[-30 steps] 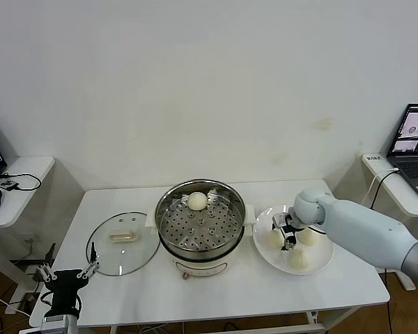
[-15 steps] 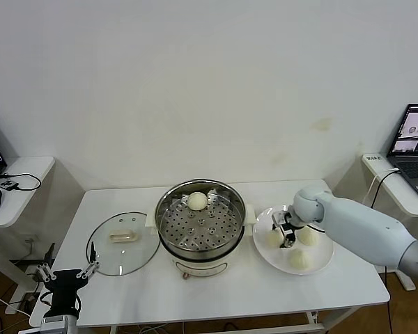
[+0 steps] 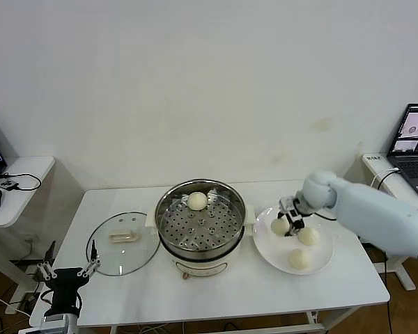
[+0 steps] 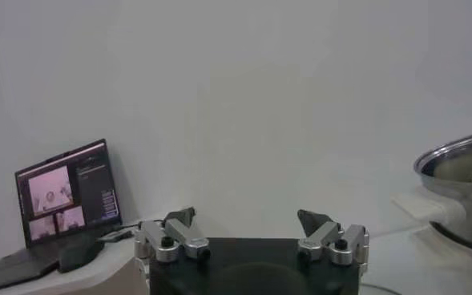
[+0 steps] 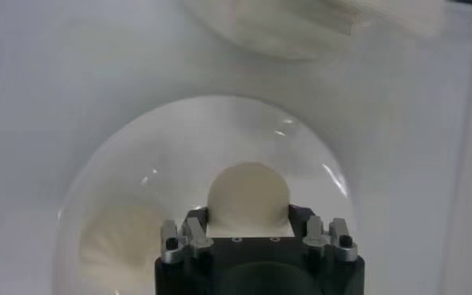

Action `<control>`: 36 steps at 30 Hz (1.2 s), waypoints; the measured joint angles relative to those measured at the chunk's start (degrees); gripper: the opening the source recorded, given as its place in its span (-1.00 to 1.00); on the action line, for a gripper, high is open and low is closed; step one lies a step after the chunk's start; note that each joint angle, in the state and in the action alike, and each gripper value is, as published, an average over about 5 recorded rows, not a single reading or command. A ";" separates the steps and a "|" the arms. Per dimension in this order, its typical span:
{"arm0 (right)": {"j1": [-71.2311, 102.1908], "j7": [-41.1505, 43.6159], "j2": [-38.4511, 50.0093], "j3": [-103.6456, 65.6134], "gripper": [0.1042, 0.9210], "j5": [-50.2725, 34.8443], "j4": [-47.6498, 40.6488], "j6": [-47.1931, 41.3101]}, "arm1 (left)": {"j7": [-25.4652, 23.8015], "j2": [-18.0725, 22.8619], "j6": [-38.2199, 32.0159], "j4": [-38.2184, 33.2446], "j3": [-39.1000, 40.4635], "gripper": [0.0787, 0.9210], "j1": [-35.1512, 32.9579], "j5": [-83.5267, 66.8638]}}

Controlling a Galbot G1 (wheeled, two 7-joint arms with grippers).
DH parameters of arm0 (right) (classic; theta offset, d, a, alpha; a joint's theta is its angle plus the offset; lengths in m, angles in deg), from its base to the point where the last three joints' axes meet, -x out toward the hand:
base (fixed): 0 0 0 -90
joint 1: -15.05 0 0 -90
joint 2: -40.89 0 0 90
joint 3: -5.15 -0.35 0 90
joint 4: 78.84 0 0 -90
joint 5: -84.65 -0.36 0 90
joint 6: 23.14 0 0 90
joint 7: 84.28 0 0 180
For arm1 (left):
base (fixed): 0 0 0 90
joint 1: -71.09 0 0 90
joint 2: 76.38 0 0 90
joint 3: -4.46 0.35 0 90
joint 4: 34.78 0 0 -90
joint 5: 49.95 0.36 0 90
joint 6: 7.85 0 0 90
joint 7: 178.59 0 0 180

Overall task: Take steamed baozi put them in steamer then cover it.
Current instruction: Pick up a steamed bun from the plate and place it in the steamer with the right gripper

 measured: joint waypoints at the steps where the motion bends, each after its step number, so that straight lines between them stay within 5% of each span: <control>1: -1.90 -0.04 0.02 0.90 0.30 -1.04 0.65 -0.24 | 0.00 -0.06 0.03 -0.05 0.07 0.77 0.06 -0.02; 20: -21.89 -6.39 -14.47 11.57 0.34 -23.11 5.87 -9.93 | -0.04 -0.08 0.20 -0.60 -0.28 0.77 -0.07 -0.22; 36: -14.65 -11.30 -31.60 13.63 0.33 -25.28 -0.39 -19.00 | -0.04 0.65 0.11 -1.96 -1.79 0.77 -0.64 -0.80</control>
